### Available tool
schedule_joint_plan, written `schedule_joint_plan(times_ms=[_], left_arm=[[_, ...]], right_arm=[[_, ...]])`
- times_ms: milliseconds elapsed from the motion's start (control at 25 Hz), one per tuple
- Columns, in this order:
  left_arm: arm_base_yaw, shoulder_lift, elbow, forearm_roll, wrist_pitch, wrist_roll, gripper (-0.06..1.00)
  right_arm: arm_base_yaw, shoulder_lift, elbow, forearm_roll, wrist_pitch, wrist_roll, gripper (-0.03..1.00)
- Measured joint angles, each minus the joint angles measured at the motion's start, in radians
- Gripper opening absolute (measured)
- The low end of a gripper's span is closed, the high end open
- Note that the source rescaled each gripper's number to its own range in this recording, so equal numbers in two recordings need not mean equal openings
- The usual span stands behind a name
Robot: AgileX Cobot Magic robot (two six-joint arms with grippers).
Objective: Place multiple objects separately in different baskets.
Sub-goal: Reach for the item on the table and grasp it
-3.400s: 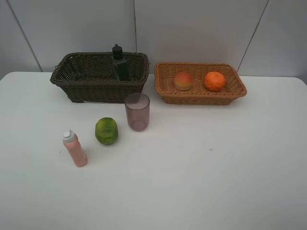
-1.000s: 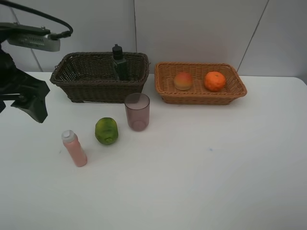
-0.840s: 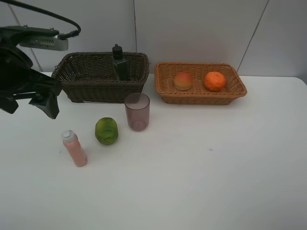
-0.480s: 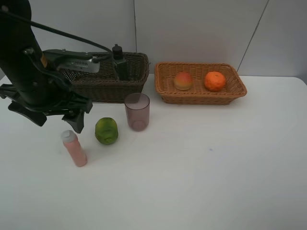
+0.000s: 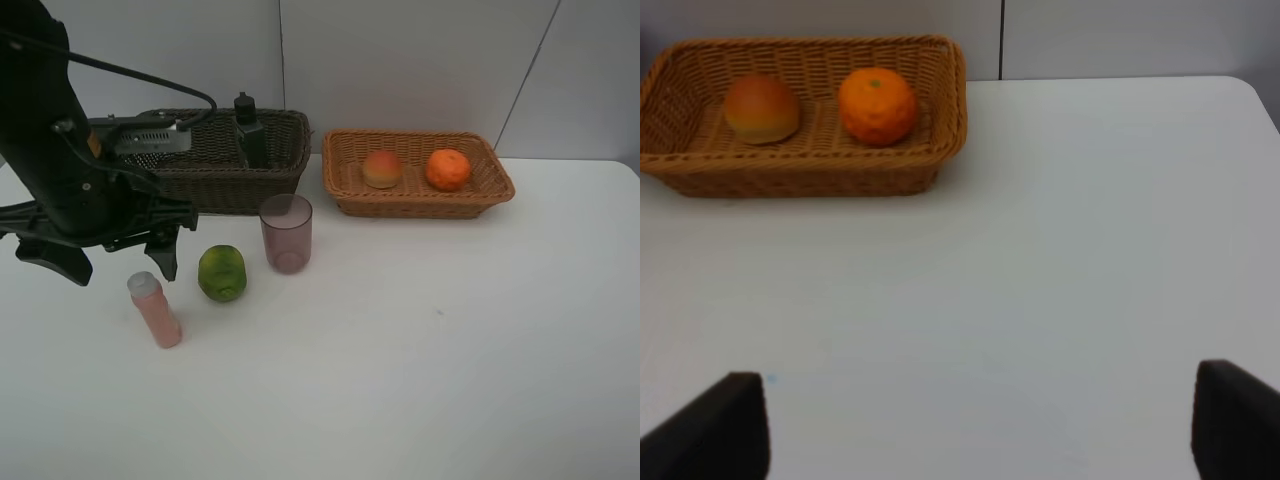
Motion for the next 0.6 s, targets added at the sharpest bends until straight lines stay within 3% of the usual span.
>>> schedule_joint_plan(times_ms=[360, 600], left_arm=[[0.000, 0.000, 0.132, -0.005, -0.190, -0.031, 1.00], [0.000, 0.025, 0.152, -0.007, -0.238, -0.050, 1.00]], right_arm=[[0.000, 0.000, 0.000, 0.000, 0.000, 0.000, 0.84], [0.000, 0.000, 0.000, 0.000, 0.000, 0.000, 0.84]])
